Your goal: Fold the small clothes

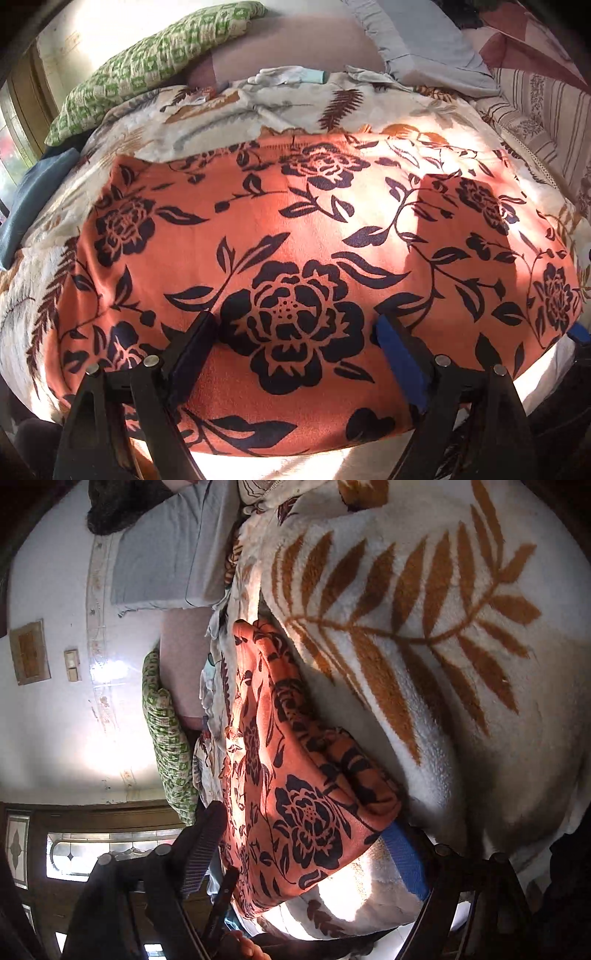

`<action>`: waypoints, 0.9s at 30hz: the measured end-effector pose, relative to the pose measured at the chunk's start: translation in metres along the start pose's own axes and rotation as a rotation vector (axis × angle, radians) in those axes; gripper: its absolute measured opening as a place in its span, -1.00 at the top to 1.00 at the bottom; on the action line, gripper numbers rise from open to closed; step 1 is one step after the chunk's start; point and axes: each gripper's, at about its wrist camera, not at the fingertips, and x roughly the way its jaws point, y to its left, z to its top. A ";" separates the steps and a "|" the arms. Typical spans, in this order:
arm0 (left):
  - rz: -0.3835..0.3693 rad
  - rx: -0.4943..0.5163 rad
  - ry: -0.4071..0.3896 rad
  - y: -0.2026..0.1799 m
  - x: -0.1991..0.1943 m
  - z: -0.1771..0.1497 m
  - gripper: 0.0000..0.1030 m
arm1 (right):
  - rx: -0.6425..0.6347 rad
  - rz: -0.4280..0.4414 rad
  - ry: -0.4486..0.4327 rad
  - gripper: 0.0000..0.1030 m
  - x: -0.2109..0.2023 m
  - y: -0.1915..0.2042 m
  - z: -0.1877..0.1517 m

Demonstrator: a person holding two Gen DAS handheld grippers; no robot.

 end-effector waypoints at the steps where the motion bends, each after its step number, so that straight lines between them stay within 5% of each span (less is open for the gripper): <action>1: 0.000 0.004 -0.023 -0.001 -0.006 0.000 -0.74 | -0.021 -0.010 -0.002 -0.67 0.000 0.004 -0.001; 7: 0.006 0.020 -0.163 0.007 -0.044 0.004 -0.74 | -0.065 -0.047 -0.020 -0.67 0.002 0.018 -0.007; 10: 0.047 0.023 -0.006 0.011 -0.001 -0.004 -0.79 | -0.094 -0.086 -0.026 -0.67 0.006 0.026 -0.007; 17: 0.021 -0.004 -0.165 0.019 -0.034 -0.003 -0.82 | -0.077 -0.132 -0.021 -0.67 0.013 0.027 -0.001; 21: 0.036 0.012 -0.030 0.021 0.001 -0.011 -0.86 | -0.087 -0.162 -0.031 -0.67 0.014 0.033 0.000; 27: 0.024 0.008 -0.071 0.023 -0.009 -0.011 -0.87 | -0.069 -0.190 -0.020 -0.67 0.019 0.031 0.002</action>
